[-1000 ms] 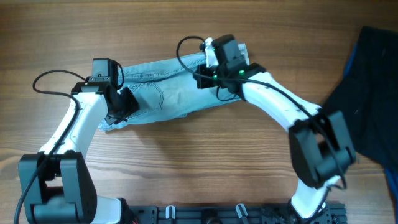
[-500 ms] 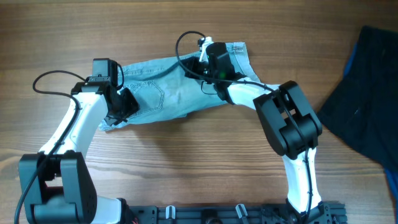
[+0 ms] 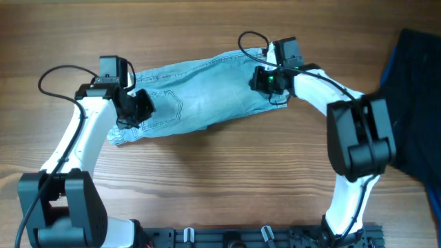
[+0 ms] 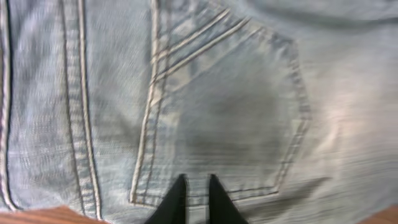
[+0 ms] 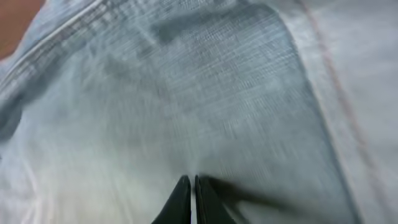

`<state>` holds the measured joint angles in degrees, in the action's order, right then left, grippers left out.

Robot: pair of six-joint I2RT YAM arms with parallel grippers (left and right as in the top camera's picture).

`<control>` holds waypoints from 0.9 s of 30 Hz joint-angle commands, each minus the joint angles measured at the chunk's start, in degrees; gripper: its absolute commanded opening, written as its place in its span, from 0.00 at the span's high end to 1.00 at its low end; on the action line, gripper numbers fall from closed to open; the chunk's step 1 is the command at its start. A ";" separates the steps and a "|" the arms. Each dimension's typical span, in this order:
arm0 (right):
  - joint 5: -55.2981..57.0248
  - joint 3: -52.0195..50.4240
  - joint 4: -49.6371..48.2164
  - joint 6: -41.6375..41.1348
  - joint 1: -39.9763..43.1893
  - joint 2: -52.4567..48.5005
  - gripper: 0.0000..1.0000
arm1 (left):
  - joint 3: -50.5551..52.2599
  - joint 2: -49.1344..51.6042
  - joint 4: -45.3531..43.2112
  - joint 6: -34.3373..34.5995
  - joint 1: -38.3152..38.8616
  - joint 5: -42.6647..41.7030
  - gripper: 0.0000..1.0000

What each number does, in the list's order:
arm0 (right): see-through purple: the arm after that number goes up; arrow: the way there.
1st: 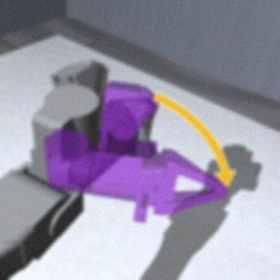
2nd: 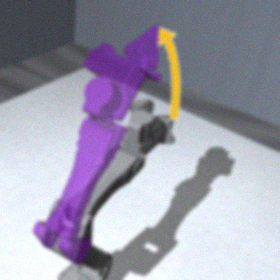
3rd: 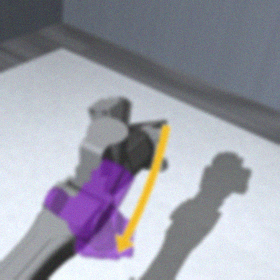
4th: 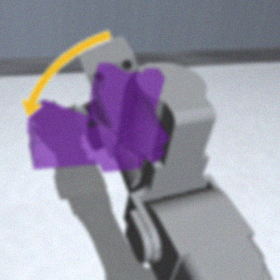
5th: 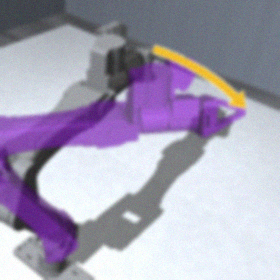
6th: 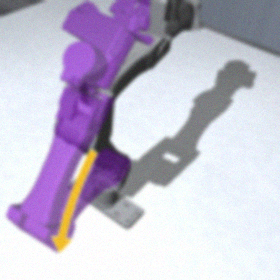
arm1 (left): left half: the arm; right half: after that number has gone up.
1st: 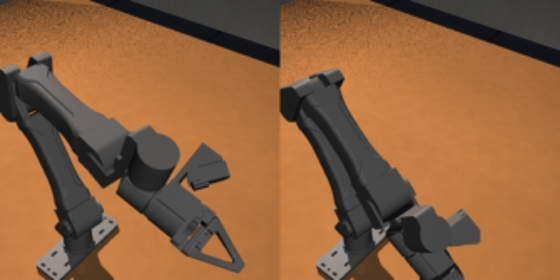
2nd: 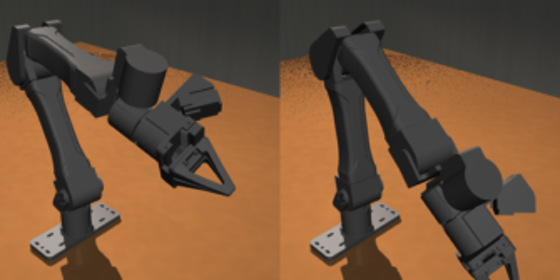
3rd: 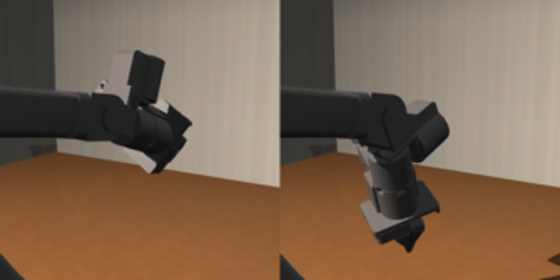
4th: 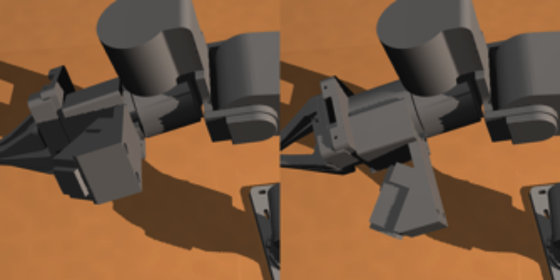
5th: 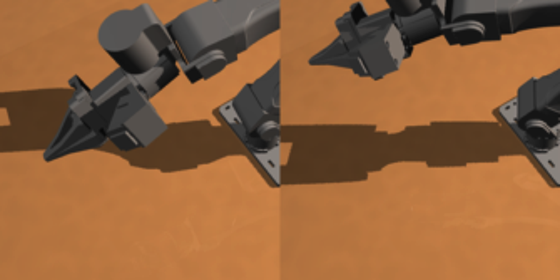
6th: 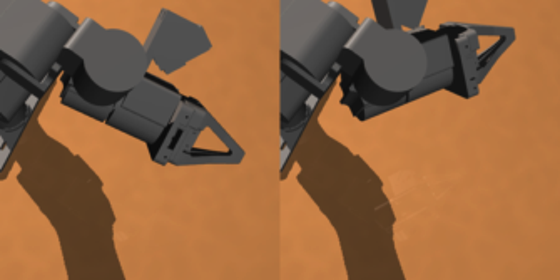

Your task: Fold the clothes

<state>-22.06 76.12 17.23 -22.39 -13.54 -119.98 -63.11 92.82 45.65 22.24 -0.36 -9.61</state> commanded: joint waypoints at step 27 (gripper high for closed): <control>19.17 -3.08 36.98 8.92 5.38 4.50 0.96 | -2.84 17.09 -28.06 -1.75 -1.29 10.84 0.72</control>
<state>-7.03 75.46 52.97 -14.85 -8.51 -114.65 -65.25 108.44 21.82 17.34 -0.45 -5.34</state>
